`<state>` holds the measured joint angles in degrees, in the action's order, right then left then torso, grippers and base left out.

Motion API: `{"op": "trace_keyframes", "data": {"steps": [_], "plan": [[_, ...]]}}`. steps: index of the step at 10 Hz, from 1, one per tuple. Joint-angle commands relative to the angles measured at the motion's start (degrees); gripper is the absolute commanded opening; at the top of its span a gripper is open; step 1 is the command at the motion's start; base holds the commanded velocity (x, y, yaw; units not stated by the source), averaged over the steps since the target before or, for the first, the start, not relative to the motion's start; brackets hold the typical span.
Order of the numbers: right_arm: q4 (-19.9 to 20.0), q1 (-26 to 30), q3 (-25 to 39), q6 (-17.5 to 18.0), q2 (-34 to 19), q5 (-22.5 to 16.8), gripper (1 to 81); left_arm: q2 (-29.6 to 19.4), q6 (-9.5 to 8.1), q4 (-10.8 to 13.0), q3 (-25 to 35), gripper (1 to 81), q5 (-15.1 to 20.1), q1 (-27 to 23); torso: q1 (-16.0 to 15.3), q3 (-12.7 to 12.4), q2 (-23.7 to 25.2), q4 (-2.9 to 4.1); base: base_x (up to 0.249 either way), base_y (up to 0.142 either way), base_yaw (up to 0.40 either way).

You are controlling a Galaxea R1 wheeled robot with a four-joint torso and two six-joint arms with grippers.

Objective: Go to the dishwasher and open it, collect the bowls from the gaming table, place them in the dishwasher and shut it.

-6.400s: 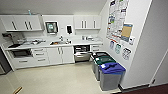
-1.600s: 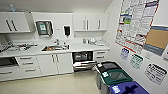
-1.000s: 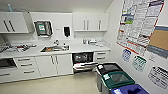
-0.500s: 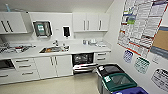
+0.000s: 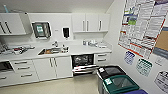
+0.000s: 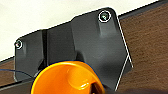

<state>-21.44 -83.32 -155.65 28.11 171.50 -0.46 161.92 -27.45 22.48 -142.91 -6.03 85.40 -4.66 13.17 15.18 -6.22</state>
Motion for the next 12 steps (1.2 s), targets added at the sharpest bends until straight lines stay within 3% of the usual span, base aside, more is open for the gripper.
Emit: {"op": "trace_keyframes", "data": {"steps": [1,12], "plan": [[-0.53,3.11,0.01,-0.07,-0.25,-2.7,1.0,-1.06,-0.23,-0.42,0.17,1.0,2.34,-2.64,0.0,0.0,0.0,0.0,0.101,0.0,0.0],[-0.62,3.11,0.01,-0.16,-0.16,-2.7,1.0,-1.33,-0.23,-0.51,0.26,1.0,2.34,-2.56,0.11,0.0,0.0,0.0,0.1,0.0,0.0]]}}
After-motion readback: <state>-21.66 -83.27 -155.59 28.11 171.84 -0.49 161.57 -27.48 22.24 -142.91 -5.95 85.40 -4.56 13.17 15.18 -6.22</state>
